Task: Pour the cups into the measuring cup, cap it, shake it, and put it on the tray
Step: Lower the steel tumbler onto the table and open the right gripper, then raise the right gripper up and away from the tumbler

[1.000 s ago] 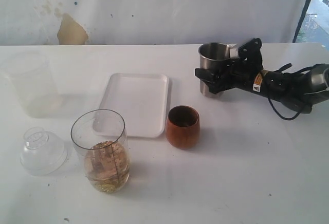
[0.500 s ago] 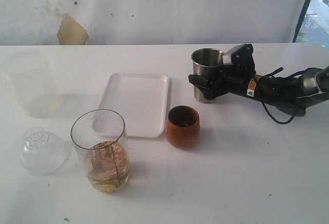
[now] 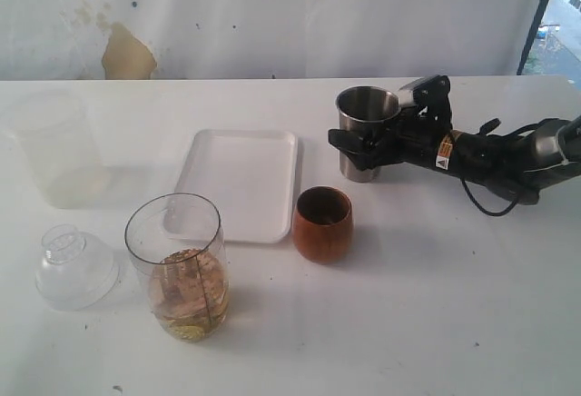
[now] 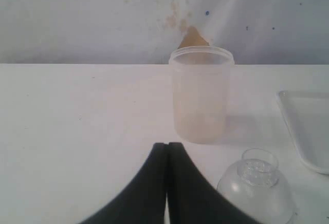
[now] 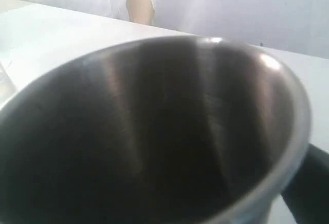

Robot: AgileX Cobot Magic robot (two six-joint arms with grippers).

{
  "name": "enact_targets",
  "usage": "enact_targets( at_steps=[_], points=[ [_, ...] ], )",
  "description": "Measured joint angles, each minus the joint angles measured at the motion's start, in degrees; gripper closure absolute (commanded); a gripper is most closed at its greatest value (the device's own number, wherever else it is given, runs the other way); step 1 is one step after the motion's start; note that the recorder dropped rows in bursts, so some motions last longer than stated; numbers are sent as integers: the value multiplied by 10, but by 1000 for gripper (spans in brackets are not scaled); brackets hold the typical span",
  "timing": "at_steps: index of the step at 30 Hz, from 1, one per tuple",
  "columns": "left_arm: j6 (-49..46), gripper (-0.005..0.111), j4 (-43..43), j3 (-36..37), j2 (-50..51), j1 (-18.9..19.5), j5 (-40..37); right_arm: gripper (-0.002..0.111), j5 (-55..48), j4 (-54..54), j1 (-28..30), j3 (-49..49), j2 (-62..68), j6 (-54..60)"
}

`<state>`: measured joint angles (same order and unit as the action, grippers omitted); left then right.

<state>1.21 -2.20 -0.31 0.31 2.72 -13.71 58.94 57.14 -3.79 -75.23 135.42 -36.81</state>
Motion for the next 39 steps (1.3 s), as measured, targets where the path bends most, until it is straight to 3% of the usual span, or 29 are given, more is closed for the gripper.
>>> enact_targets(
  at_steps=[27,29,31,39],
  points=[
    [0,107,0,0,0,0,0,16,-3,74,13,0,-159,-100],
    [0,107,0,0,0,0,0,23,-5,85,13,0,-189,-122],
    [0,107,0,0,0,0,0,36,-20,102,13,0,-223,-145],
    [0,107,0,0,0,0,0,108,-141,238,13,0,-355,-321]
  ],
)
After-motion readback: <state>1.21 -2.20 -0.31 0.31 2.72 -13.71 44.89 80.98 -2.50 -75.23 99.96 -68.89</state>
